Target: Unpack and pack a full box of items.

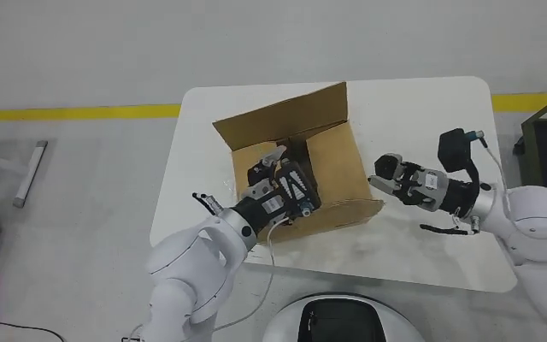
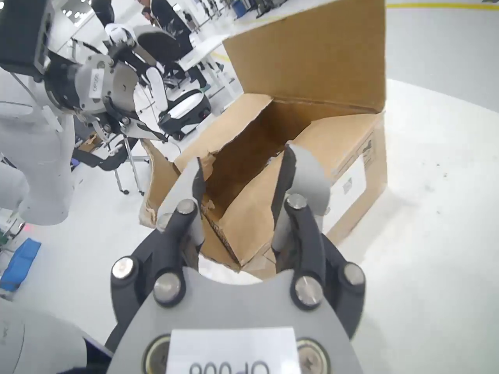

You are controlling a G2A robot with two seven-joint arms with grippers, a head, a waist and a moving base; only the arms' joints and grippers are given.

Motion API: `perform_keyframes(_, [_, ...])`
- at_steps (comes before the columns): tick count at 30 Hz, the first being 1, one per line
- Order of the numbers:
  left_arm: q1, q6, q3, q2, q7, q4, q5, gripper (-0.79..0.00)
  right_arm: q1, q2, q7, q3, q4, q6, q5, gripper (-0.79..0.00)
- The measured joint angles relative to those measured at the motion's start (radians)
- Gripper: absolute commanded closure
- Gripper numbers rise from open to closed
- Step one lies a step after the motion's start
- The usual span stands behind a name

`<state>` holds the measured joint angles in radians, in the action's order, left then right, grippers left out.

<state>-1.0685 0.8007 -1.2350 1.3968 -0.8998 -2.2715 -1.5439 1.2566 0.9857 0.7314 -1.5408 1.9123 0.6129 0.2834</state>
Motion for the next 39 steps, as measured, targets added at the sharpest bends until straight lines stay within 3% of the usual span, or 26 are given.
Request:
perform_keyframes(19, [0.023,0.033,-0.014,-0.005,-0.011,-0.028,0.04,-0.785,0.025,-0.033,0.204,0.049,0.003,0.198,-0.068,0.0])
perform_keyframes(28, [0.023,0.033,-0.014,-0.005,-0.011,-0.028,0.041,-0.785,0.052,-0.053,0.267,0.079,0.029,0.208,0.063,0.0])
perform_keyframes(34, [0.023,0.033,-0.014,-0.005,-0.011,-0.028,0.041,-0.785,0.058,-0.056,0.201,0.079,0.025,0.194,0.09,0.0])
perform_keyframes(39, [0.023,0.033,-0.014,-0.005,-0.011,-0.028,0.041,-0.785,0.078,-0.044,-0.094,-0.021,-0.022,0.05,0.053,0.0])
